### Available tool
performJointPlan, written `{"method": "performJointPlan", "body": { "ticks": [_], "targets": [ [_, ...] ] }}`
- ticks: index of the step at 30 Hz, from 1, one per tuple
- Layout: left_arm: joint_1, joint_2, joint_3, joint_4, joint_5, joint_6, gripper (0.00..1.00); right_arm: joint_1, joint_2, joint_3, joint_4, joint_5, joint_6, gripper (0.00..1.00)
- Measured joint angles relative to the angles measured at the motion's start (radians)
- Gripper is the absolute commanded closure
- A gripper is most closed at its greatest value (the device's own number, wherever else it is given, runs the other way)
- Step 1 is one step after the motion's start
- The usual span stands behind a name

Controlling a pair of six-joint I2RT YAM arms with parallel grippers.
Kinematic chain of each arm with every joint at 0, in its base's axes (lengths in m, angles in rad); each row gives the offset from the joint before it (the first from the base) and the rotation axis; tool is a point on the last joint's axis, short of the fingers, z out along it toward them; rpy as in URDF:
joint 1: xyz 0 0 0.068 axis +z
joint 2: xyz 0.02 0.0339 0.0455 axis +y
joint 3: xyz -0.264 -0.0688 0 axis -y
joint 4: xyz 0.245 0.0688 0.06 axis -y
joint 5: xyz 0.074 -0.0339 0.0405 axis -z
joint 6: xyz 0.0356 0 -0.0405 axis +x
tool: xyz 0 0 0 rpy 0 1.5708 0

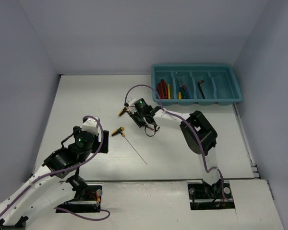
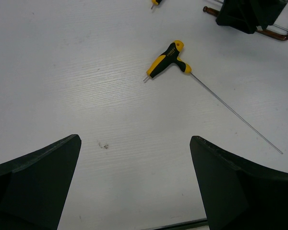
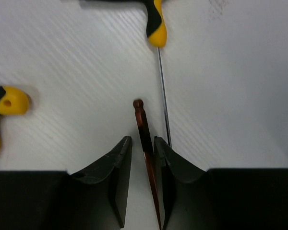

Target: Sort the tools into containers

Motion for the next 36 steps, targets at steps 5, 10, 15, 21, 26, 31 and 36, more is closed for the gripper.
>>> {"method": "performJointPlan", "body": {
  "ticks": [5, 10, 15, 21, 26, 31, 36],
  "targets": [
    [0.0, -0.009, 0.0, 0.0, 0.0, 0.0, 0.03, -0.025, -0.127, -0.167, -0.019, 0.018, 0.008, 0.76],
    [0.0, -0.01, 0.0, 0.0, 0.0, 0.0, 0.03, -0.062, -0.205, -0.256, -0.063, 0.013, 0.032, 0.86],
    [0.0, -0.01, 0.0, 0.0, 0.0, -0.002, 0.03, -0.061, -0.21, -0.262, -0.077, -0.007, 0.045, 1.0],
    [0.0, -0.01, 0.0, 0.0, 0.0, -0.002, 0.03, 0.004, -0.208, -0.244, -0.11, -0.042, 0.073, 1.0],
    [0.0, -0.013, 0.0, 0.0, 0.0, -0.003, 0.03, 0.084, -0.209, -0.212, -0.172, -0.088, 0.135, 1.0],
    [0.0, -0.018, 0.0, 0.0, 0.0, -0.003, 0.03, 0.086, -0.253, -0.101, -0.248, -0.038, 0.181, 1.0],
    [0.0, -0.02, 0.0, 0.0, 0.0, -0.003, 0.03, -0.088, -0.349, 0.074, -0.256, 0.048, 0.178, 1.0]
  ]
}}
